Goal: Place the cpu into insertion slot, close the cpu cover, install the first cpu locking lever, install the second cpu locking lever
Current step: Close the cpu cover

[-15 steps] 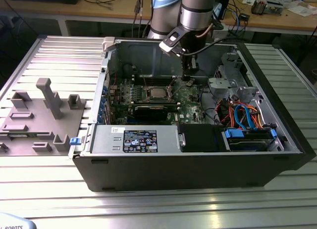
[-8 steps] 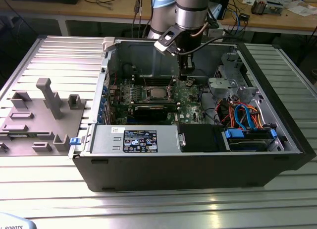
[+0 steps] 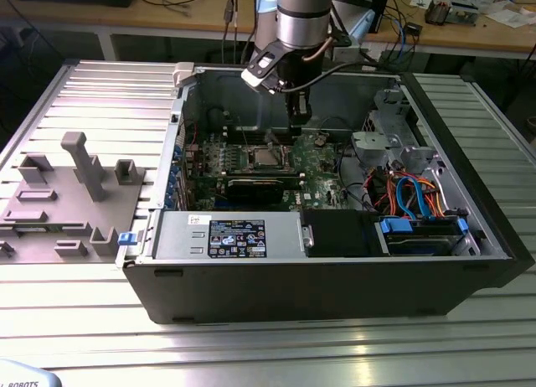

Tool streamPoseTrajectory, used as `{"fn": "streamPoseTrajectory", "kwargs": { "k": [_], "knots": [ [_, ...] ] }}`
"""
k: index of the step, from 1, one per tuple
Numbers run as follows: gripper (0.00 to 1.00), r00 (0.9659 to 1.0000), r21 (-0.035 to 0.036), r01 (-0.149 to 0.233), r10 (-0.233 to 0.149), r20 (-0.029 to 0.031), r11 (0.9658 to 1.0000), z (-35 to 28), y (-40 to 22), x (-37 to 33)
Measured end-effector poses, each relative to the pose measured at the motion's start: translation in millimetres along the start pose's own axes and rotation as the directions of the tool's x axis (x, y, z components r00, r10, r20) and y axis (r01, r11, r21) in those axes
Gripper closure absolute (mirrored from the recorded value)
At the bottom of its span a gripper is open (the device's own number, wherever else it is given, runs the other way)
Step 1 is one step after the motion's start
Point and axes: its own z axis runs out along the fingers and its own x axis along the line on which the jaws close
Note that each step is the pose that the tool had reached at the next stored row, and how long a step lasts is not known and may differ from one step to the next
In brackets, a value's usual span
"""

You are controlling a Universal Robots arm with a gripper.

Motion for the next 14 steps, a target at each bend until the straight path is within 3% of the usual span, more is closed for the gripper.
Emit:
{"fn": "streamPoseTrajectory", "kwargs": {
  "k": [5, 7, 12, 14],
  "knots": [
    [0.89, 1.0000, 0.0001, 0.000, 0.000, 0.0001, 1.0000, 7.9, -12.3, 1.1],
    [0.89, 1.0000, 0.0033, 0.000, 0.000, -0.0001, 1.0000, 10.8, -17.1, 1.8],
    [0.89, 1.0000, 0.0455, 0.001, -0.001, -0.0022, 0.9990, 14.2, -21.5, 2.1],
    [0.89, 1.0000, 0.0712, 0.001, -0.001, -0.0028, 0.9975, 16.2, -23.0, 2.2]
  ]
}}
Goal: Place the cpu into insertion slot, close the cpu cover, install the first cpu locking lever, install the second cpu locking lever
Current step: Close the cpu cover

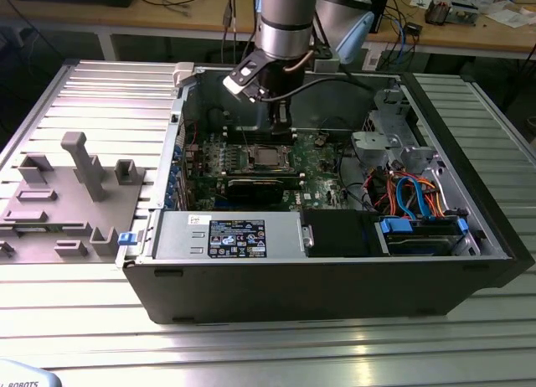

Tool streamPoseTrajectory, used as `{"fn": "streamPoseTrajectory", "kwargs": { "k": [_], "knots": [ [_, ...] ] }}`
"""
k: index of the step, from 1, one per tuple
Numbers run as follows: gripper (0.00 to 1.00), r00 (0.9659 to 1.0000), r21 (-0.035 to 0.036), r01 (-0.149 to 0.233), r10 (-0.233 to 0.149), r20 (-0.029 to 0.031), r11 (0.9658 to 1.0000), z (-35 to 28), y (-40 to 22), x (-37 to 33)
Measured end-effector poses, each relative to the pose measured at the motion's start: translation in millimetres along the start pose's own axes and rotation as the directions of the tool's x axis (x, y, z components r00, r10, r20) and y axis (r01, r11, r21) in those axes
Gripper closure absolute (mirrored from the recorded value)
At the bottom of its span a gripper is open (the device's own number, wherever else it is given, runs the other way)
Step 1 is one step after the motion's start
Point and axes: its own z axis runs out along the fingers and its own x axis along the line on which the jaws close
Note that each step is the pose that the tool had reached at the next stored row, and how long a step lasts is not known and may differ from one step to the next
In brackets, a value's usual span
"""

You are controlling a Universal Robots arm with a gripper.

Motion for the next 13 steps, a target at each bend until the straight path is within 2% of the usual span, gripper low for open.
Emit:
{"fn": "streamPoseTrajectory", "kwargs": {
  "k": [2, 3, 5, 7, 10, 11, 12, 13],
  "knots": [
    [0.89, 1.0000, 0.0194, 0.000, 0.000, -0.0003, 0.9998, 2.6, -0.8, 0.1],
    [0.89, 1.0000, 0.0222, 0.000, 0.000, -0.0003, 0.9998, 5.2, -1.0, 0.2],
    [0.89, 1.0000, 0.0243, 0.001, 0.000, -0.0006, 0.9997, 9.7, -1.5, 0.3],
    [0.89, 1.0000, 0.0322, 0.001, -0.001, 0.0006, 0.9995, 13.3, -3.4, 0.5],
    [0.89, 0.9999, 0.0353, 0.000, -0.001, 0.0145, 0.9994, 15.9, -4.7, 0.9],
    [0.89, 0.9998, 0.0355, 0.000, -0.001, 0.0175, 0.9994, 16.9, -5.6, 1.3],
    [0.89, 0.9998, 0.0357, 0.000, -0.001, 0.0215, 0.9994, 18.8, -8.4, 2.4],
    [0.89, 0.9997, 0.0357, 0.000, -0.001, 0.0226, 0.9994, 21.1, -12.2, 3.4]
  ]
}}
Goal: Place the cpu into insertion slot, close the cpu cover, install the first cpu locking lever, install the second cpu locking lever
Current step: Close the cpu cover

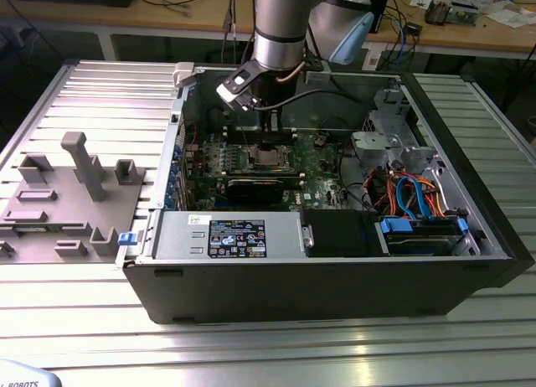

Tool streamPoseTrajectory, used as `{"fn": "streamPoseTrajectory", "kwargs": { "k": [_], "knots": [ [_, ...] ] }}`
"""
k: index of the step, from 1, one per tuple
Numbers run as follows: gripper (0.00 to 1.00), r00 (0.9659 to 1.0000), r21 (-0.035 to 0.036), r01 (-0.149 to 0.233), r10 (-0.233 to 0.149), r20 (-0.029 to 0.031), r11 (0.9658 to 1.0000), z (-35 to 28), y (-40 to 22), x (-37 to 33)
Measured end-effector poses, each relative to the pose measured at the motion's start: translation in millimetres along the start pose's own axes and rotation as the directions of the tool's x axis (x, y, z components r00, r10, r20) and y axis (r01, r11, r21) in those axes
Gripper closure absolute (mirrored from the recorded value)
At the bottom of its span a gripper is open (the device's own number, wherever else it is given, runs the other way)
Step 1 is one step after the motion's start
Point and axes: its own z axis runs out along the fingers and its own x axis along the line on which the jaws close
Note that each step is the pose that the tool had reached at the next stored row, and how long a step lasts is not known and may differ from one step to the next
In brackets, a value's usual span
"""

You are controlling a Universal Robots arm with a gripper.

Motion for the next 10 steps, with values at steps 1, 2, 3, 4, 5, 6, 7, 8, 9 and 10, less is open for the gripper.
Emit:
{"fn": "streamPoseTrajectory", "kwargs": {
  "k": [1, 2, 3, 4, 5, 6, 7, 8, 9, 10],
  "knots": [
    [0.89, 1.0000, 0.0000, 0.000, 0.000, 0.0000, 1.0000, 1.5, -1.9, 0.3],
    [0.89, 1.0000, 0.0000, 0.000, 0.000, -0.0001, 1.0000, 3.6, -3.8, 0.5],
    [0.89, 1.0000, 0.0000, 0.000, 0.000, 0.0000, 1.0000, 6.5, -5.5, 0.7],
    [0.89, 1.0000, -0.0001, 0.000, 0.000, -0.0001, 1.0000, 8.4, -6.1, 0.9],
    [0.89, 1.0000, 0.0000, 0.000, 0.000, 0.0000, 1.0000, 10.2, -6.5, 1.0],
    [0.89, 1.0000, 0.0000, 0.000, 0.000, 0.0000, 1.0000, 11.8, -6.8, 1.0],
    [0.89, 1.0000, -0.0001, 0.000, 0.000, -0.0001, 1.0000, 13.1, -7.0, 1.1],
    [0.89, 1.0000, 0.0000, 0.000, 0.000, 0.0000, 1.0000, 14.4, -7.3, 1.2],
    [0.89, 1.0000, 0.0000, 0.000, 0.000, 0.0001, 1.0000, 15.6, -7.5, 1.3],
    [0.89, 1.0000, 0.0000, 0.001, -0.001, 0.0001, 1.0000, 17.0, -7.7, 1.3]
  ]
}}
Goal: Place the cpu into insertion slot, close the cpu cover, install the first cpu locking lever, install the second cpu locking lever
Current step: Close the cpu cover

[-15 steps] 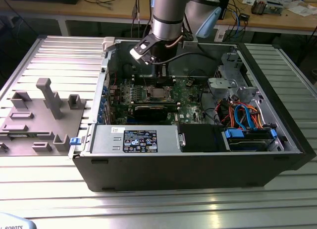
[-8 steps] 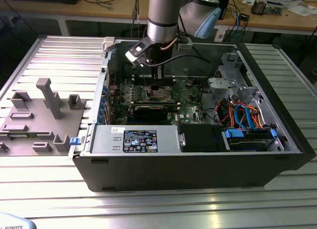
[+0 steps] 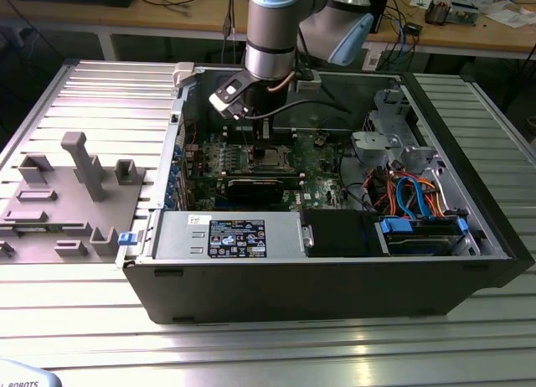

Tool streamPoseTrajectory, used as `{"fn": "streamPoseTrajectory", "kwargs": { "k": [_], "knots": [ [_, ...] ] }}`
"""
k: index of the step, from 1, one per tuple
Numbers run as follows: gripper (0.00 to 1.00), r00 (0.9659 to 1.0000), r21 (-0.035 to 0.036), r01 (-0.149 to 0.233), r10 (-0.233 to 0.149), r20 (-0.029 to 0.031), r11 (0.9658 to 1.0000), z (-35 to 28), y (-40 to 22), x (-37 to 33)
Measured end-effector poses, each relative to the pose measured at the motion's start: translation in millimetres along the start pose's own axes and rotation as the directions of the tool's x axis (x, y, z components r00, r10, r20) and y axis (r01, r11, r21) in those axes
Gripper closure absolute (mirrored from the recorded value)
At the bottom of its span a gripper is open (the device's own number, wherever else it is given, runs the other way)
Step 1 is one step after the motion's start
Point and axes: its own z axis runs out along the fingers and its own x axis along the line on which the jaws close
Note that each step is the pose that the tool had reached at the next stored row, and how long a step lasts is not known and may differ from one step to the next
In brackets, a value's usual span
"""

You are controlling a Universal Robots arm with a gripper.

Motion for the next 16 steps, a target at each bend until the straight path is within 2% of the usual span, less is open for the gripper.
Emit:
{"fn": "streamPoseTrajectory", "kwargs": {
  "k": [5, 9, 11, 12, 15, 16],
  "knots": [
    [0.89, 1.0000, 0.0005, 0.001, -0.001, 0.0001, 1.0000, 4.9, 0.9, -0.1],
    [0.89, 1.0000, 0.0003, 0.003, -0.003, -0.0003, 1.0000, 4.2, 9.0, -0.6],
    [0.89, 1.0000, -0.0001, 0.004, -0.004, -0.0028, 1.0000, 2.4, 14.0, -0.7],
    [0.89, 1.0000, -0.0002, 0.005, -0.005, -0.0039, 1.0000, 1.1, 14.9, -0.7],
    [0.89, 1.0000, 0.0013, 0.005, -0.005, -0.0050, 1.0000, -14.9, 14.5, -1.8],
    [0.89, 1.0000, 0.0012, 0.005, -0.005, -0.0053, 1.0000, -17.7, 14.4, -2.0]
  ]
}}
